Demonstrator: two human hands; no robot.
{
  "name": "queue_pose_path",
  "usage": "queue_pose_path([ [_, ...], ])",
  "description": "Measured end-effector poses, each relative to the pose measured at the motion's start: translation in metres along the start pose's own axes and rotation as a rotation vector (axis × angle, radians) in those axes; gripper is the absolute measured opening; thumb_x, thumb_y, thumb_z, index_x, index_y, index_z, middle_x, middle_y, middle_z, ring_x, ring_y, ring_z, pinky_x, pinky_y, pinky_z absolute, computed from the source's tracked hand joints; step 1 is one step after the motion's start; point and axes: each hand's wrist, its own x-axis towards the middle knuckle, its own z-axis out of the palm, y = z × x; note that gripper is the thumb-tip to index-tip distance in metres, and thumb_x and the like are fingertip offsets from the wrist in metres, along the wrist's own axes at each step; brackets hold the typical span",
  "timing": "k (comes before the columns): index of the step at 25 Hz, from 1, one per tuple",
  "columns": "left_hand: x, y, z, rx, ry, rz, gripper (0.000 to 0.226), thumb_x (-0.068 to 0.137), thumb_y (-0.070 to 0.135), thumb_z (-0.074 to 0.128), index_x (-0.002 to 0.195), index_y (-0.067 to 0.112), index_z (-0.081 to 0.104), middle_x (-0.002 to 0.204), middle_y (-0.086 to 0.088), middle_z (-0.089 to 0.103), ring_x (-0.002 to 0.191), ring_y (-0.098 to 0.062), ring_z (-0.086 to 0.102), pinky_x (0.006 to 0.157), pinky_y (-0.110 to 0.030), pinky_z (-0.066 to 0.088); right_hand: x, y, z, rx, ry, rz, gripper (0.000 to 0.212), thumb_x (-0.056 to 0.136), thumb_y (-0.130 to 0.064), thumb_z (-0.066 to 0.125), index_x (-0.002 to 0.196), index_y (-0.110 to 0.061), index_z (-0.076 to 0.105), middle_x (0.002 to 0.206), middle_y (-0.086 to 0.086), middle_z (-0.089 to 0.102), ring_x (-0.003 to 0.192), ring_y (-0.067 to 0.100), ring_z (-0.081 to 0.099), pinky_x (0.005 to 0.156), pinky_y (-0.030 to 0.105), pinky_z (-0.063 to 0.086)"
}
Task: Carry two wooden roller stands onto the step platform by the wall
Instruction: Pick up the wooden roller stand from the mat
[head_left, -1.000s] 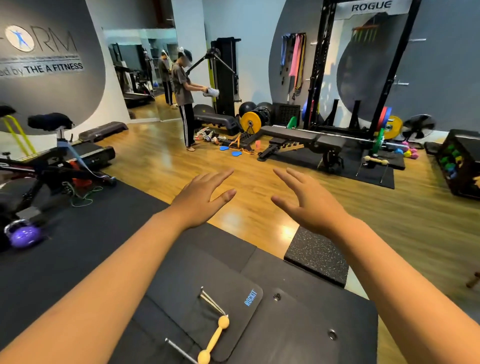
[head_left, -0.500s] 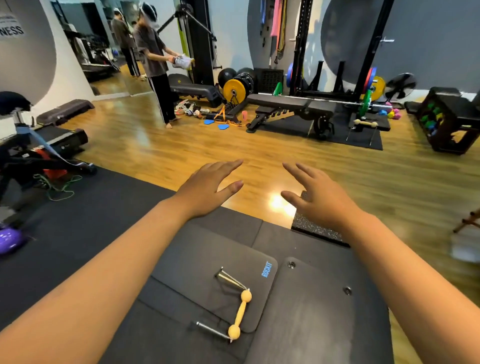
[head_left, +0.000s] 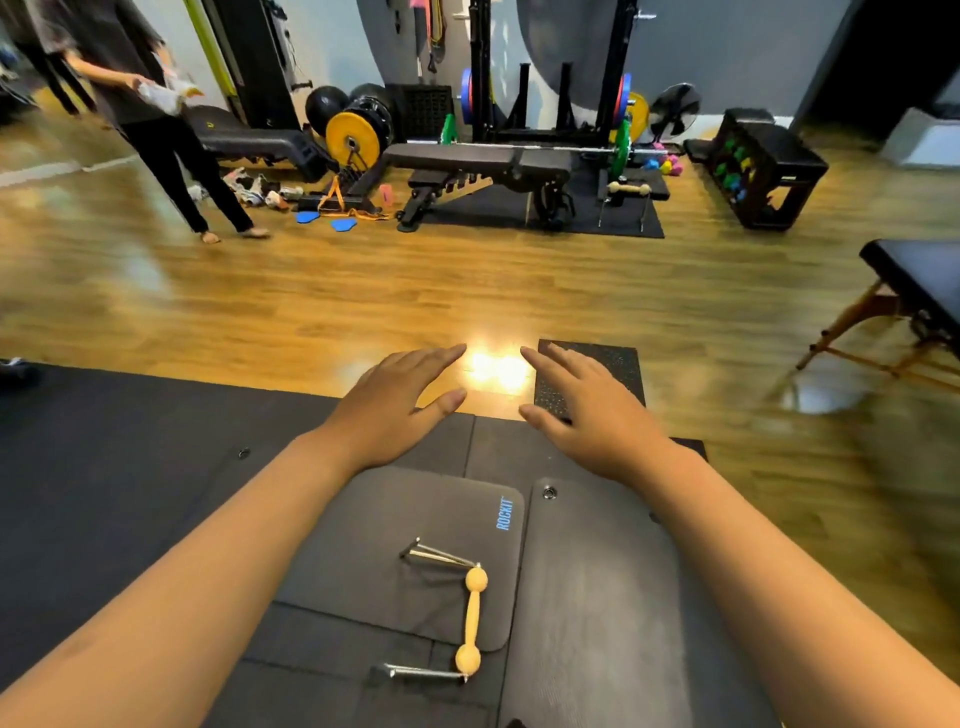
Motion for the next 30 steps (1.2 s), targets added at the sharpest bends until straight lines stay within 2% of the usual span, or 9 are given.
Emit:
queue_pose_path([
  [8, 0.049, -0.067, 0.008, 0.056, -0.125, 0.012, 0.061, 0.104, 0.058, 0.044, 0.162, 0.040, 0.031, 0.163, 0.011, 0.042, 0.149, -0.016, 0.035, 0.117, -0.038, 0.030, 0.044, 0.014, 0.071, 0.103, -0.029, 0.123, 0.070, 0.104, -0.058, 0.047, 0.165, -0.039, 0.021, 0.173, 0.003, 0.023, 0.160, 0.025, 0.014, 0.125, 0.043, 0.019],
  [13, 0.085, -0.120, 0.031, 0.033, -0.244, 0.064, 0.063, 0.104, 0.059, 0.043, 0.162, 0.039, 0.030, 0.163, 0.009, 0.043, 0.148, -0.019, 0.037, 0.120, -0.045, 0.031, 0.064, 0.008, 0.115, 0.041, -0.074, 0.198, 0.071, 0.103, -0.060, 0.044, 0.166, -0.038, 0.020, 0.172, 0.006, 0.025, 0.159, 0.028, 0.016, 0.125, 0.044, 0.021],
  [19, 0.105, -0.222, 0.087, 0.043, -0.369, 0.185, 0.063, 0.104, 0.054, 0.050, 0.161, 0.033, 0.034, 0.161, 0.005, 0.046, 0.147, -0.022, 0.040, 0.115, -0.044, 0.031, 0.089, -0.019, 0.211, -0.065, -0.180, 0.343, 0.071, 0.104, -0.058, 0.044, 0.166, -0.036, 0.019, 0.172, 0.008, 0.026, 0.159, 0.030, 0.014, 0.125, 0.048, 0.023],
  [23, 0.110, -0.285, 0.137, 0.054, -0.491, 0.215, 0.064, 0.104, 0.052, 0.051, 0.162, 0.031, 0.034, 0.159, 0.001, 0.048, 0.144, -0.025, 0.043, 0.114, -0.044, 0.034, 0.099, -0.037, 0.295, 0.026, -0.241, 0.476, 0.068, 0.104, -0.062, 0.036, 0.166, -0.039, 0.018, 0.174, 0.007, 0.019, 0.161, 0.027, 0.005, 0.127, 0.051, 0.014],
  [27, 0.123, -0.319, 0.212, 0.036, -0.514, 0.262, 0.063, 0.104, 0.052, 0.051, 0.161, 0.028, 0.038, 0.158, 0.000, 0.050, 0.144, -0.027, 0.044, 0.114, -0.046, 0.036, 0.091, -0.018, 0.374, 0.044, -0.232, 0.556, 0.075, 0.098, -0.073, 0.019, 0.165, -0.041, 0.018, 0.174, 0.006, 0.019, 0.161, 0.027, 0.004, 0.127, 0.058, 0.011],
  [30, 0.128, -0.340, 0.301, 0.158, -0.626, 0.421, 0.064, 0.104, 0.053, 0.048, 0.161, 0.027, 0.037, 0.158, -0.002, 0.050, 0.141, -0.027, 0.048, 0.114, -0.043, 0.036, 0.079, 0.012, 0.456, 0.045, -0.236, 0.621, 0.077, 0.096, -0.074, 0.014, 0.165, -0.040, 0.019, 0.174, 0.008, 0.020, 0.161, 0.028, 0.004, 0.126, 0.060, 0.010],
])
